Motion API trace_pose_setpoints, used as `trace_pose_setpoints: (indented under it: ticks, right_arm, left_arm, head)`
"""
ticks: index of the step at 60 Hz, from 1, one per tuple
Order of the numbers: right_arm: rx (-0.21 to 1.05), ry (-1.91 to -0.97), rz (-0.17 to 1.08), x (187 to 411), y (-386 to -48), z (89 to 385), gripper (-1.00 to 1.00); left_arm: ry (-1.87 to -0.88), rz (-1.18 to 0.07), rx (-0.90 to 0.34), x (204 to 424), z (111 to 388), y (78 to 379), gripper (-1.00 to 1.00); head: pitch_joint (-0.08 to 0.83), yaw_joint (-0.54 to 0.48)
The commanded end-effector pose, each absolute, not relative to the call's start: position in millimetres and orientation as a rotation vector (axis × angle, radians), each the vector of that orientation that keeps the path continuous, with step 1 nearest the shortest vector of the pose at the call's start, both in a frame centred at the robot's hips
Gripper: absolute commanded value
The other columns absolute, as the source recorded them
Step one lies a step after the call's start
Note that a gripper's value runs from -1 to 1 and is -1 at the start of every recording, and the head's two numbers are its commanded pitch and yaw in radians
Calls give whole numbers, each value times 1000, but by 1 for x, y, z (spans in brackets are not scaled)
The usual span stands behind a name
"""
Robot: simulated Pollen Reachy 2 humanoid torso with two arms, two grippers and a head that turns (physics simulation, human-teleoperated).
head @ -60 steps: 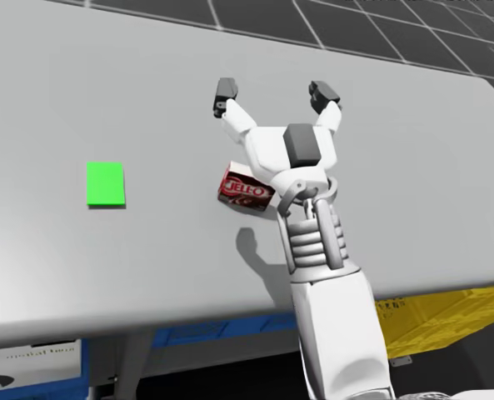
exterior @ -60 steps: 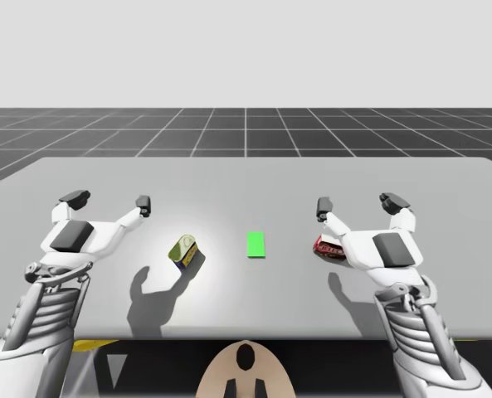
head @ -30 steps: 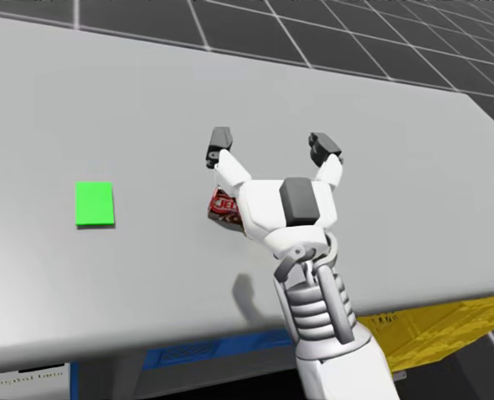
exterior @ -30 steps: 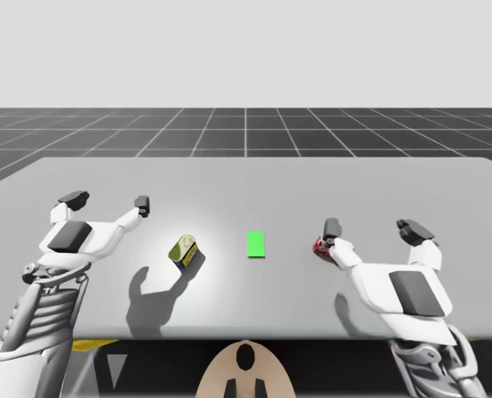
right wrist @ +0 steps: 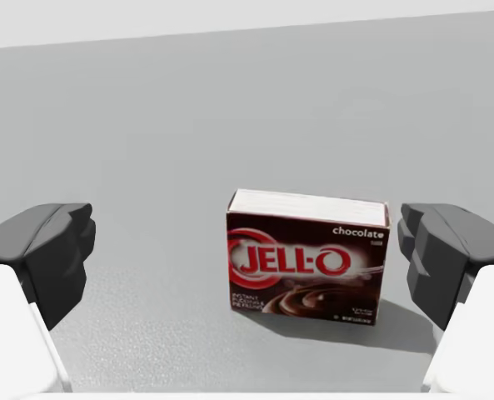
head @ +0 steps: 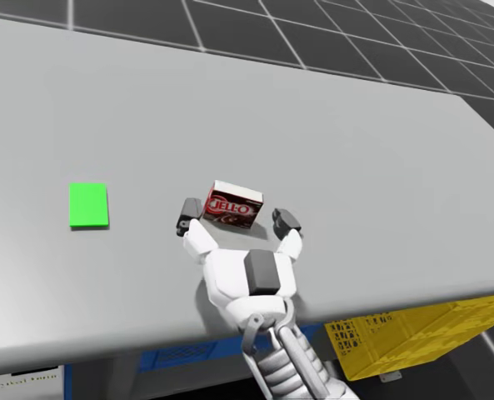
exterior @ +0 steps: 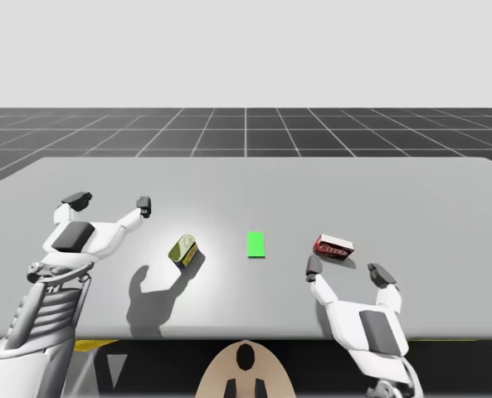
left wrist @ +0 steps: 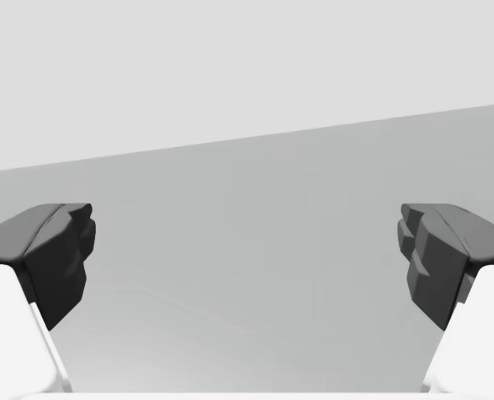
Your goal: Look at the card. If it is red, pick the object on the left. If it is green, pick the object on the right.
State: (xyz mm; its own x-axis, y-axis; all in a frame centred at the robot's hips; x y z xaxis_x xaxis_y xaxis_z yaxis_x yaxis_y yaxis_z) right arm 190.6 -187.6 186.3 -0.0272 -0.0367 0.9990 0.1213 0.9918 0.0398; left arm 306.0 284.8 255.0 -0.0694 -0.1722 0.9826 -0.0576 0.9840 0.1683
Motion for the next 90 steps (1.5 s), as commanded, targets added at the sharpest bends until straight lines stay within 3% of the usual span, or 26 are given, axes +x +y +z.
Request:
trace_pose_setpoints:
  ticks: [1,16,44,45,47,48,49,50,62,77,90]
  right_arm:
    - [20,-1516,-329,205,-174,168,-1000]
    - [6,-1411,-357,237,-176,149,-1000]
    - [-99,-1418,-310,280,-180,148,-1000]
    - [-102,-1422,-313,280,-180,148,-759]
    - [-108,-1428,-313,280,-180,148,-561]
    - [-122,-1437,-320,279,-179,147,253]
    - [-123,-1440,-320,279,-180,147,793]
    - [-130,-1439,-314,278,-180,147,950]
    - [-130,-1425,-315,274,-183,145,971]
    - [-121,-1418,-314,273,-183,143,977]
    - [-119,-1432,-311,270,-185,151,978]
  left_arm:
    - [-1641,-94,177,306,255,285,-1000]
    - [-1647,-87,173,306,257,286,-1000]
    - [-1651,-82,165,304,258,287,-1000]
    - [-1651,-82,165,304,258,287,-1000]
    - [-1650,-82,165,305,258,287,-1000]
    - [-1650,-83,165,305,258,287,-1000]
    - [-1649,-83,165,305,258,287,-1000]
    - [-1649,-84,165,305,258,287,-1000]
    - [-1649,-87,164,305,257,286,-1000]
    - [-1641,-93,165,305,255,284,-1000]
    - [-1643,-91,164,305,255,284,-1000]
  head:
    - [675,-430]
    - [672,-421]
    - [675,-411]
    - [675,-410]
    - [676,-410]
    - [676,-409]
    - [676,-409]
    - [676,-409]
    - [616,-414]
    - [368,-429]
    - [312,-436]
